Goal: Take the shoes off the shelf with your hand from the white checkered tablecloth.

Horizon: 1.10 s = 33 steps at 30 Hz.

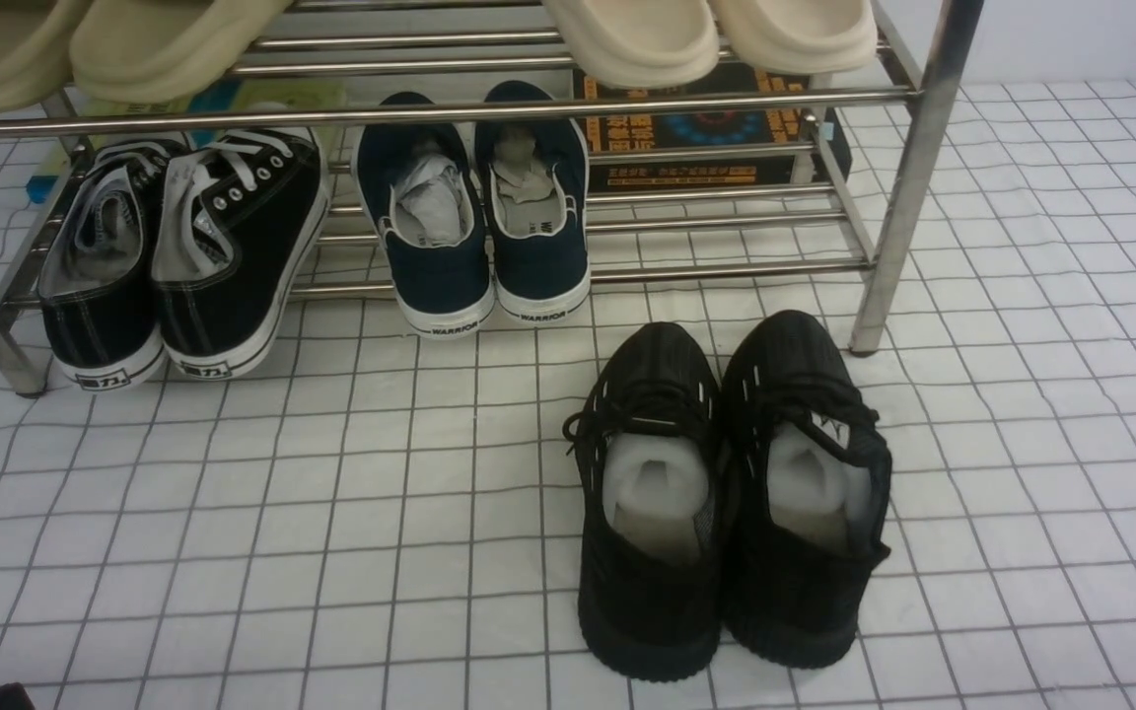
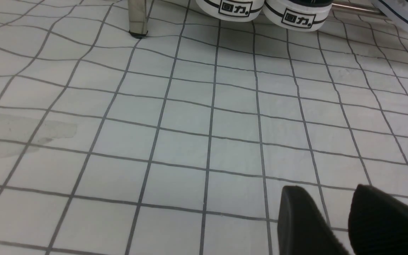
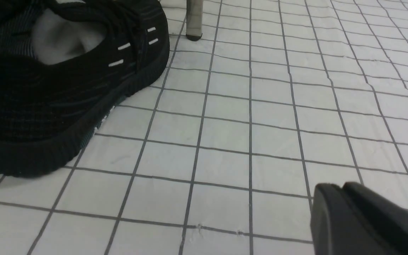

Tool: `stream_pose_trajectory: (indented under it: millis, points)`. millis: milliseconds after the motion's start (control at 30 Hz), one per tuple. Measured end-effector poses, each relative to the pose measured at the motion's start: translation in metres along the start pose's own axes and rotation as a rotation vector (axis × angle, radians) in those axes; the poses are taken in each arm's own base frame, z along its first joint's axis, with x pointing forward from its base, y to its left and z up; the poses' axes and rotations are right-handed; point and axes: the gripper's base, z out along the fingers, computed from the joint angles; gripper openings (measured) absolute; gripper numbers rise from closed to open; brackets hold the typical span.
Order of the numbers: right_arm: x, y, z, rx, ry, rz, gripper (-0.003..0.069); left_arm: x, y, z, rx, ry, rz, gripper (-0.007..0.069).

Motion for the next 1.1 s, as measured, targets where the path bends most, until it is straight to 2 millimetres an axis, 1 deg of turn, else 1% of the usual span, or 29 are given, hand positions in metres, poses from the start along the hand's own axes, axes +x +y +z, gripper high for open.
stream_pose_trajectory:
  millis: [1100]
  points:
    - [0.0000, 0.0001, 0.0000, -0.001, 0.000, 0.002, 0.0097, 0.0000, 0.0000, 0.0000, 0.000, 0.000, 0.000, 0.0240]
